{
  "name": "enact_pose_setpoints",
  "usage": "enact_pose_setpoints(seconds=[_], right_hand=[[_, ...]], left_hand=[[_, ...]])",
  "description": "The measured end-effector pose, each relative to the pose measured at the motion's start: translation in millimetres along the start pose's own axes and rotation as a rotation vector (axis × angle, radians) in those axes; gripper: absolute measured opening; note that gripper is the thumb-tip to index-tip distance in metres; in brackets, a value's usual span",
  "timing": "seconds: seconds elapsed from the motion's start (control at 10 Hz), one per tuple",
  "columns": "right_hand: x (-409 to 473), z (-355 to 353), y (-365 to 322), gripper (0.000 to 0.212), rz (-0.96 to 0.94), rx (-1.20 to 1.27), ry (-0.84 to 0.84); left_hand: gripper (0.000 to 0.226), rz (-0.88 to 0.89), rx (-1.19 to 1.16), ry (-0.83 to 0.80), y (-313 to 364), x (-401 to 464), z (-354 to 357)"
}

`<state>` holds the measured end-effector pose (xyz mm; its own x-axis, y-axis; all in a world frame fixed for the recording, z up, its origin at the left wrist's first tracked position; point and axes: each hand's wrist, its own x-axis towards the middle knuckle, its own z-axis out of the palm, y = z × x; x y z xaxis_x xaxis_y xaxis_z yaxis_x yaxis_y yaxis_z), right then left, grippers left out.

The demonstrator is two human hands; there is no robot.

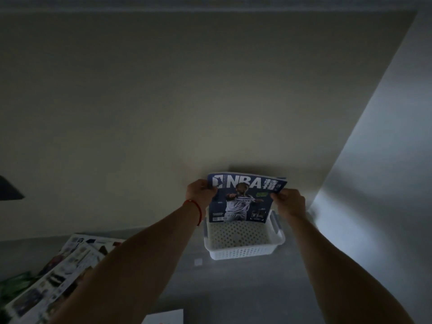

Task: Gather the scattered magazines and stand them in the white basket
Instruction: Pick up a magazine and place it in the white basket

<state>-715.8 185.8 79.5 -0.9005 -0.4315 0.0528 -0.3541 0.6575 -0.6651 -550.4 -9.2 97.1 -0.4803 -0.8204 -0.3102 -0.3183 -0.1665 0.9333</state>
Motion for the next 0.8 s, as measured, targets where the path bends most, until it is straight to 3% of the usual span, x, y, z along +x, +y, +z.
enact_pose_setpoints(seconds=[0.1, 0.3, 0.4, 0.5, 0.6, 0.7, 0.8], right_hand=[[3.3, 7.9, 2.4, 0.023, -0.028, -0.015, 0.003], [8.3, 11.2, -5.7, 0.018, 0.012, 0.09, -0.081], [1.6, 12.7, -14.1, 0.039, 0.076, 0.52, -0.215], [-5.0, 14.4, -18.2, 0.047, 0.128, 0.671, -0.233], [-13.3, 13.9, -19.0, 0.048, 0.127, 0.559, -0.226], [-33.1, 13.1, -23.3, 0.044, 0.068, 0.409, -0.262], [-57.5, 16.0, -26.9, 0.044, 0.013, 0.279, -0.293]], left_hand=[[0.007, -0.032, -0.054, 0.002, -4.0, 4.9, 2.5], [0.015, -0.068, -0.111, 0.04, -7.0, 10.6, 3.3], [0.022, -0.077, -0.029, 0.097, -5.1, 12.8, 5.2], [0.046, -0.186, -0.02, 0.099, -2.1, 6.7, 6.8], [0.032, -0.199, 0.081, -0.013, 6.7, -7.2, -1.8], [0.043, -0.193, -0.197, -0.127, 11.1, -30.7, -17.7], [0.047, -0.166, -0.183, -0.287, 5.5, -48.5, -31.6]])
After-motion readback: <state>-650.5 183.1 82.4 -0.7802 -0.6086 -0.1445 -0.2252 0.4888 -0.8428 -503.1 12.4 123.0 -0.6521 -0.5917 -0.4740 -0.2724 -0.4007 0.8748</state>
